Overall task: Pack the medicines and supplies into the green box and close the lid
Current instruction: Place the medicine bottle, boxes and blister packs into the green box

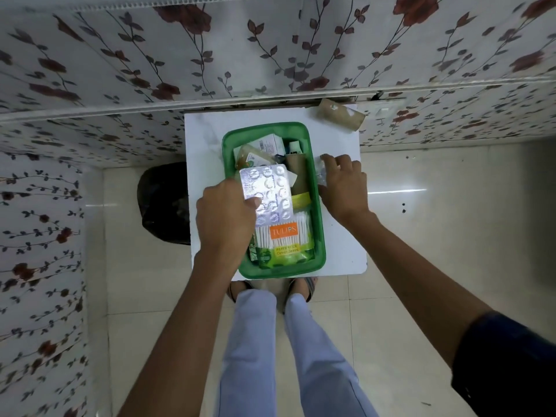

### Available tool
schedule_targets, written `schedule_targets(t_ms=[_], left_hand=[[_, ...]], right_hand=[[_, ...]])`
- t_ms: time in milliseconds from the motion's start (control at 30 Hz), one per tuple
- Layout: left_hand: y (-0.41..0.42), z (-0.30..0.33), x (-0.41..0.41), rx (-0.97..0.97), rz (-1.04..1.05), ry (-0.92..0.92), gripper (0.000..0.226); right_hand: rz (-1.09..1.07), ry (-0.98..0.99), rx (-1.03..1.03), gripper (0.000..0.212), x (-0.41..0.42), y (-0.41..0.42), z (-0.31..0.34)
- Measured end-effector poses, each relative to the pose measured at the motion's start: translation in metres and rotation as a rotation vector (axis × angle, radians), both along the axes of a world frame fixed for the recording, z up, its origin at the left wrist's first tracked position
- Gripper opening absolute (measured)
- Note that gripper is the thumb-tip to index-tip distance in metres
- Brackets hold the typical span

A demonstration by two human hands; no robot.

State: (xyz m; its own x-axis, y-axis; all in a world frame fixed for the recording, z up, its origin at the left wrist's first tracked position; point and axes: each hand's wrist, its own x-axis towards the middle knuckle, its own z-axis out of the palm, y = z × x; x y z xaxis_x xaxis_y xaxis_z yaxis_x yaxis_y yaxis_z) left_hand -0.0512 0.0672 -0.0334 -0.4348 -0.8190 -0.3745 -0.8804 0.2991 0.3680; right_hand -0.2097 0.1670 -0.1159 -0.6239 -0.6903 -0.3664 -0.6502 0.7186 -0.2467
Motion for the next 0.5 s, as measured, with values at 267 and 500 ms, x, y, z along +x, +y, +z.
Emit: schedule_targets(t_ms=[267, 500], left_hand=[[0.011, 0.011, 0.014, -0.14, -0.12, -0.177, 0.041], [0.021, -0.011, 0.024, -0.189, -0.237, -0.066, 0.064]], right_hand=[[-0.296, -0.199, -0.165, 0.024, -0.006, 0.005, 0.011], [-0.546, -0.213, -0.654, 0.018, -0.006, -0.006, 0.079]])
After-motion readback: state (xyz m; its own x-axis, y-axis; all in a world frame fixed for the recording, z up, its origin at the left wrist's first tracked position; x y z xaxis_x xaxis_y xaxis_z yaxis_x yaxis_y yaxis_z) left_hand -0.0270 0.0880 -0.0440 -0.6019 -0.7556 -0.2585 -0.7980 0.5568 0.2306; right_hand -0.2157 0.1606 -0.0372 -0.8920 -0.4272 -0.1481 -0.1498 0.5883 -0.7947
